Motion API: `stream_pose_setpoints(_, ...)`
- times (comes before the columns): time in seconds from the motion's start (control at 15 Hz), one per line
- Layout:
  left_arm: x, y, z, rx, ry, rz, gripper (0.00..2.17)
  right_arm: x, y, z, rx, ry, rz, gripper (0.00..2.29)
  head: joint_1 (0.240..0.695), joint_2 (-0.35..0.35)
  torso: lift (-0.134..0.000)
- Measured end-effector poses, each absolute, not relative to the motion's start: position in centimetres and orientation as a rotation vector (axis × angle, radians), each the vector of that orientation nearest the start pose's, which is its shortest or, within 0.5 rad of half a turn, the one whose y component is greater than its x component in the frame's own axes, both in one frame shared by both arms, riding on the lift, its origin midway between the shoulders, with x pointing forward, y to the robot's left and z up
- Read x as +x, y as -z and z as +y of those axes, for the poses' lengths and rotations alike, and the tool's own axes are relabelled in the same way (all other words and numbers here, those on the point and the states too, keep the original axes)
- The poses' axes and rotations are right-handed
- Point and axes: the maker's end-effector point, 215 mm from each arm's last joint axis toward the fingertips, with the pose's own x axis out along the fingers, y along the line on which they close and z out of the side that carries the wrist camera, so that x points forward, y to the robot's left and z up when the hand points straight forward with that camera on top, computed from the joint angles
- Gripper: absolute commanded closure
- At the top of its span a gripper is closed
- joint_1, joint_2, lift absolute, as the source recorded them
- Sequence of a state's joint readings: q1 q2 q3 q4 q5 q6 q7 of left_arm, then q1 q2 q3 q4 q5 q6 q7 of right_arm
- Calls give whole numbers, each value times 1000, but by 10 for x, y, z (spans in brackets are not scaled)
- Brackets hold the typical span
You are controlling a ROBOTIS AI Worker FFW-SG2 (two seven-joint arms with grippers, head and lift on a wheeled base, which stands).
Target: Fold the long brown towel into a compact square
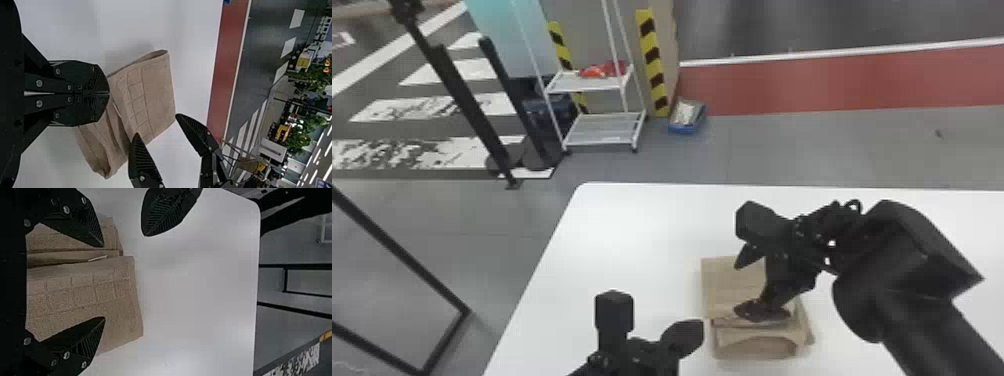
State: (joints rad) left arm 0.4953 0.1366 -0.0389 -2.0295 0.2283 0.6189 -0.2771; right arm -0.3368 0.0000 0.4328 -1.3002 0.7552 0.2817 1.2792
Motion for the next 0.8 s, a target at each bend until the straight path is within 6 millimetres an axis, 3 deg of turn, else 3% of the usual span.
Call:
stream_pose_setpoints(0.33,362,510,129,-212,422,682,1656,452,511,35,-910,-1500,632,343,695,227,0)
stream_pose_setpoints(0.8,359,512,121,-215,436,691,1652,444,541,21,-1008,-1498,693,407,695,202,0)
